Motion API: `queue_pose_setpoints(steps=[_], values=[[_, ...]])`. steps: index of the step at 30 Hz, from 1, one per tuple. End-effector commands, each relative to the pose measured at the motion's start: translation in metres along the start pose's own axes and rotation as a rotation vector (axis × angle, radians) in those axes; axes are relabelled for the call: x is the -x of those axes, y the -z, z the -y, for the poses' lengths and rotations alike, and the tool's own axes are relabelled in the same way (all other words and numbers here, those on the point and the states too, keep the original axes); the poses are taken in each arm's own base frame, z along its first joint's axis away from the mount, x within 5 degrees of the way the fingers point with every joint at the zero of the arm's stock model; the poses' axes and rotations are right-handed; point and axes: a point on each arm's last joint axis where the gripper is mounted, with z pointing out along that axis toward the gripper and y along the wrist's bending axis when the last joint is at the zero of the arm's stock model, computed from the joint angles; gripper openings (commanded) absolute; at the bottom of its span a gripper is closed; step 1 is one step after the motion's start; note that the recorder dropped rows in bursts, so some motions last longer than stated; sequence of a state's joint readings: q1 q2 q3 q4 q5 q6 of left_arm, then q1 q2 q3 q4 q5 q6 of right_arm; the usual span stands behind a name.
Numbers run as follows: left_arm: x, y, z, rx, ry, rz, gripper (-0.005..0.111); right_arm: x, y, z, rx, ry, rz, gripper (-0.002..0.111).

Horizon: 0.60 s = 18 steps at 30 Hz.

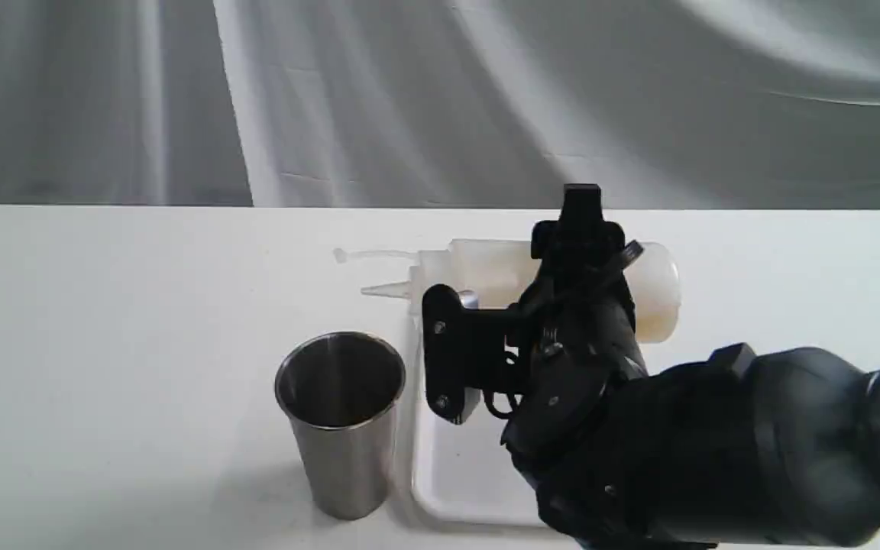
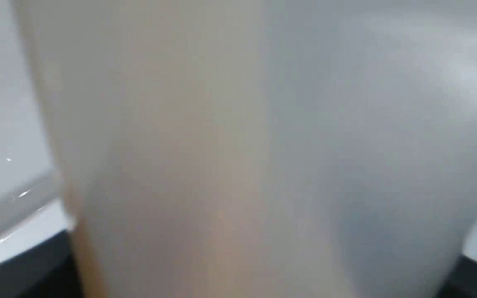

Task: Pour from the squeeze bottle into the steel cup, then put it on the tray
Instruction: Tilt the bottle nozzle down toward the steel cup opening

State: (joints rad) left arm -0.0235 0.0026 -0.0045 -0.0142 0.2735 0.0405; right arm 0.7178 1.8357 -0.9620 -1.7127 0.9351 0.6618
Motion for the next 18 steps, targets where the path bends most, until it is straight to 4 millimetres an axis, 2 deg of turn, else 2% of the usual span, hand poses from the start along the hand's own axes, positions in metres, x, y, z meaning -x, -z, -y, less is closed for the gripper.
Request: queue_pose_setpoints(steps=[1, 12, 18], values=[[-0.0007, -0.0002, -0.0001, 0.002, 0.005, 0.006, 0.0, -0.0021, 0.0032, 0.0087, -0.052, 0.002, -0.007, 0.0], [-0.0007, -0.0002, -0.0001, 0.001, 0.008, 0.006, 0.0, -0.0021, 0.0032, 0.0087, -0.052, 0.0, -0.007, 0.0], [-0.0007, -0.0002, -0.0001, 0.001, 0.008, 0.006, 0.0, -0.0026, 0.0033, 0.0091, -0.055, 0.09, -0.015, 0.0]])
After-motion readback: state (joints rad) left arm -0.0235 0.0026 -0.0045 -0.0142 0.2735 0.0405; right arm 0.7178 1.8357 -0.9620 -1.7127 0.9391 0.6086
